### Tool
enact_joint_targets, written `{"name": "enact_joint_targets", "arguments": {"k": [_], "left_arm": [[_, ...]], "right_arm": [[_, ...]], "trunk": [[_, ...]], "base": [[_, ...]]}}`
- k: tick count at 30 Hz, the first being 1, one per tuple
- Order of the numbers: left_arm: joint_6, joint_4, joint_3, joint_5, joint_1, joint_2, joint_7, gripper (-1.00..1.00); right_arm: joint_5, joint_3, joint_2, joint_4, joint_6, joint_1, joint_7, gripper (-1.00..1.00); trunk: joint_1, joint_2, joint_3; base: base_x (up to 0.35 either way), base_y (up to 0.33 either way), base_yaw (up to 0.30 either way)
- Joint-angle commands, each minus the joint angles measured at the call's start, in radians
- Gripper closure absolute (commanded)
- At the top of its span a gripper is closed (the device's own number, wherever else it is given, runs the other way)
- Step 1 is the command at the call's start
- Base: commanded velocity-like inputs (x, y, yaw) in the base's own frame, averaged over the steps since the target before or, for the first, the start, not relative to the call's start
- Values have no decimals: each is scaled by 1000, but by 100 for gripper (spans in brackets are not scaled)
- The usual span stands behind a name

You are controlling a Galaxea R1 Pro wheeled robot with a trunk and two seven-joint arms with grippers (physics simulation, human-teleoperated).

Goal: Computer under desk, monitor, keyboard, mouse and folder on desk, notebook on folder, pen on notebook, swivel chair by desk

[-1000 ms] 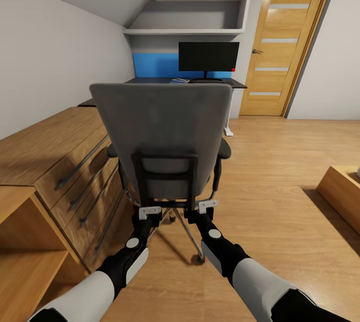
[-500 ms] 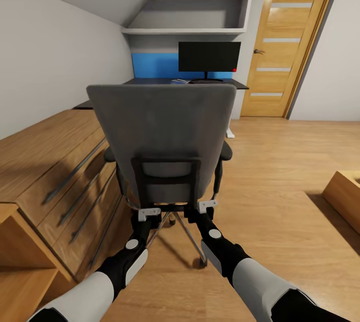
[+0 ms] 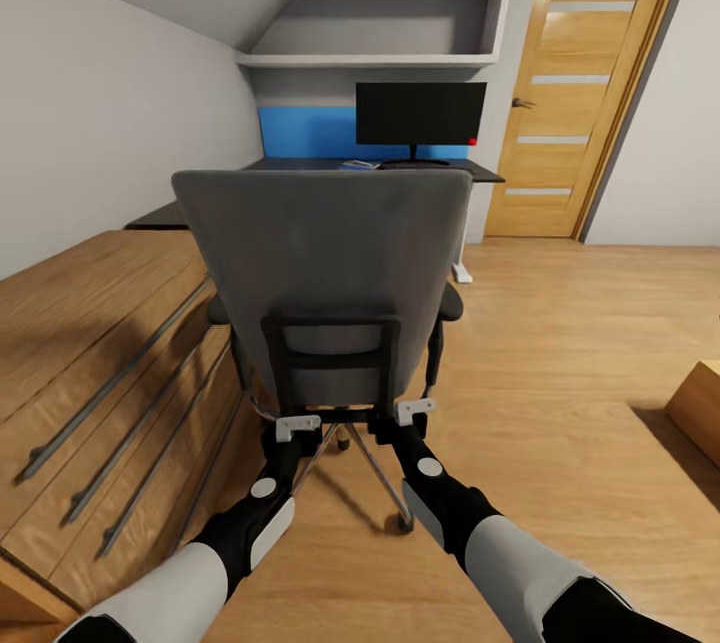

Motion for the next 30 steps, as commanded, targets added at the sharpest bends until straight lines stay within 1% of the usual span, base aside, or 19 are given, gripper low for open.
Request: {"name": "enact_joint_targets", "arguments": {"k": [1, 5, 12, 24, 30], "left_arm": [[-3, 0, -14, 3, -1, 0, 8, -100], [-3, 0, -15, 3, -1, 0, 8, -100], [-4, 0, -16, 3, -1, -1, 8, -100], [-6, 0, -17, 2, -1, -1, 7, -100], [-5, 0, -18, 2, -1, -2, 6, -100]], "right_arm": [[-9, 9, 0, 2, -5, -1, -7, -100], [-9, 9, 0, 2, -5, -1, -6, -100], [-9, 9, 0, 1, -5, -1, -7, -100], [-9, 9, 0, 1, -5, -1, -6, -100], [-9, 9, 0, 1, -5, -1, -7, -100]], "trunk": [[0, 0, 0], [0, 0, 4], [0, 0, 11], [0, 0, 16], [0, 0, 16]], "base": [[255, 0, -123], [125, 0, -153], [15, 0, -139], [6, 0, -59], [214, -64, -2]]}}
